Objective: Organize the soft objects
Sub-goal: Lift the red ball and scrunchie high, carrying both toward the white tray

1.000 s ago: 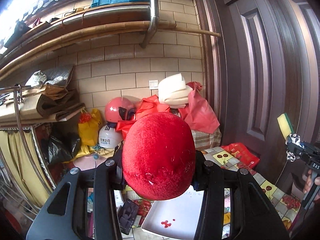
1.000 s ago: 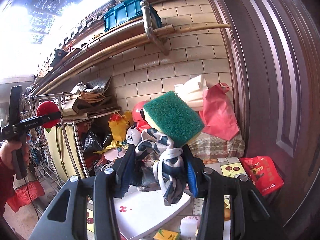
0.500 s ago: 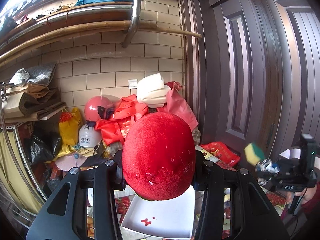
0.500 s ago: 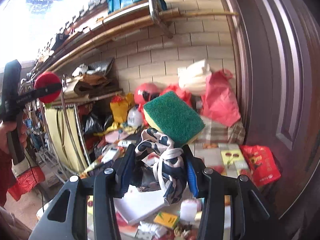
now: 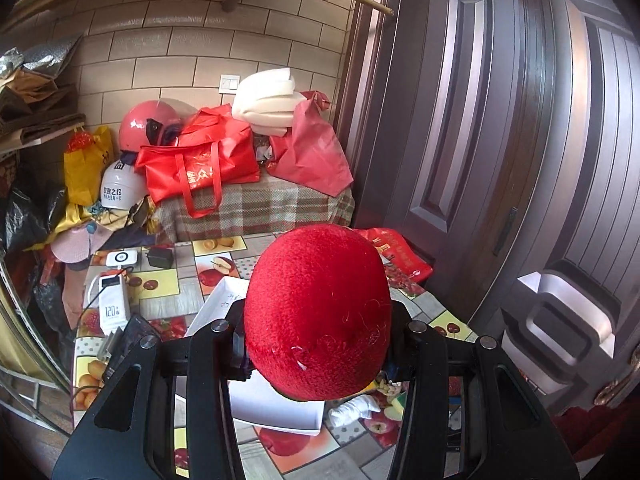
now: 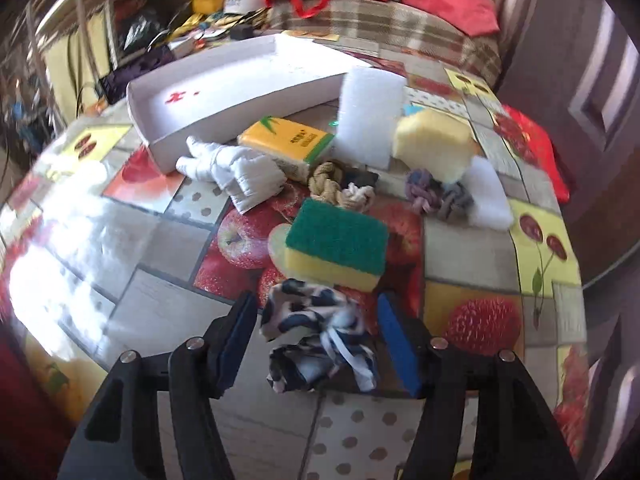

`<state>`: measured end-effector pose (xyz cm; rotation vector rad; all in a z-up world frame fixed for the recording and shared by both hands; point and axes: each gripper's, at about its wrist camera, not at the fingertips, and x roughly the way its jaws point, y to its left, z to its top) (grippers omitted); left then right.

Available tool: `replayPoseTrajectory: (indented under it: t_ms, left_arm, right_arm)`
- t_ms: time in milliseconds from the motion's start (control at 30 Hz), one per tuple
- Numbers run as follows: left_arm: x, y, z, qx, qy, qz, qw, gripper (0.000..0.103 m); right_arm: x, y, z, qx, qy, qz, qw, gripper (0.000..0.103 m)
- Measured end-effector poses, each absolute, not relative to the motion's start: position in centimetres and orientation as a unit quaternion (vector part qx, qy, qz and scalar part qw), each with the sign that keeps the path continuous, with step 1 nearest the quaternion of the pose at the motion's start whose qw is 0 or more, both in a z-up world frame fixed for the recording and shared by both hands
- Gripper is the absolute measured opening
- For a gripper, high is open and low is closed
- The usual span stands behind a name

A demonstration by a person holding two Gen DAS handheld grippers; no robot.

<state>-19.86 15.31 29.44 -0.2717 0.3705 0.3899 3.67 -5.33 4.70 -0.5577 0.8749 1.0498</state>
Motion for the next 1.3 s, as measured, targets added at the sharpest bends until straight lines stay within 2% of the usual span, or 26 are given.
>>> replayPoseTrajectory:
  t_ms: [33,267,433,467,500,567,700,867,967,1100,1300]
  left_arm:
    - [-19.9,15.3,29.3,-0.137,0.183,0.190,0.955,0.045]
    - [-19.1,15.5,28.7,-0.149,0.187,0.178,0.955,0.045]
    - [-18.2,15.1,28.3,-0.142,0.199,0.177,0.954,0.045]
    - [-18.2,15.0,28.2,-0.137,0.201,0.180,0.953,0.045]
    - [-18.1,14.9,28.2,-0.132,0.202,0.185,0.953,0.045]
    - [-18.5,14.8,28.3,-0.120,0.200,0.198,0.952,0.045]
    - [-19.5,15.0,29.0,-0.089,0.189,0.241,0.948,0.045]
    - [-22.8,15.9,32.7,-0.070,0.137,0.289,0.945,0.045]
    - [-25.2,16.3,35.2,-0.061,0.105,0.313,0.942,0.045]
    - [-27.1,16.5,37.2,-0.045,0.083,0.335,0.937,0.045]
    - [-28.4,16.4,38.0,-0.037,0.066,0.347,0.935,0.045]
  right_arm:
    - [4.2,-6.1,4.6,-0.252,0.406,0.464,0.746,0.076]
    - [4.4,-8.4,5.8,-0.204,0.413,0.473,0.751,0.076]
    - [2.4,-4.1,3.6,-0.265,0.402,0.479,0.734,0.074]
    - [2.2,-3.6,2.8,-0.281,0.404,0.476,0.729,0.067]
    - [2.0,-3.4,2.4,-0.286,0.410,0.480,0.721,0.043]
    - [1.6,-3.9,3.5,-0.266,0.405,0.494,0.721,0.041]
    - [1.7,-5.5,11.9,-0.182,0.335,0.530,0.757,0.040]
    - [2.0,-6.6,25.9,-0.042,0.172,0.552,0.815,0.041]
    - [1.6,-6.2,31.7,0.010,0.097,0.557,0.825,0.041]
    - [1.3,-5.4,35.2,0.049,0.049,0.569,0.819,0.041]
    - [1.4,-4.4,35.8,0.082,0.050,0.583,0.807,0.041]
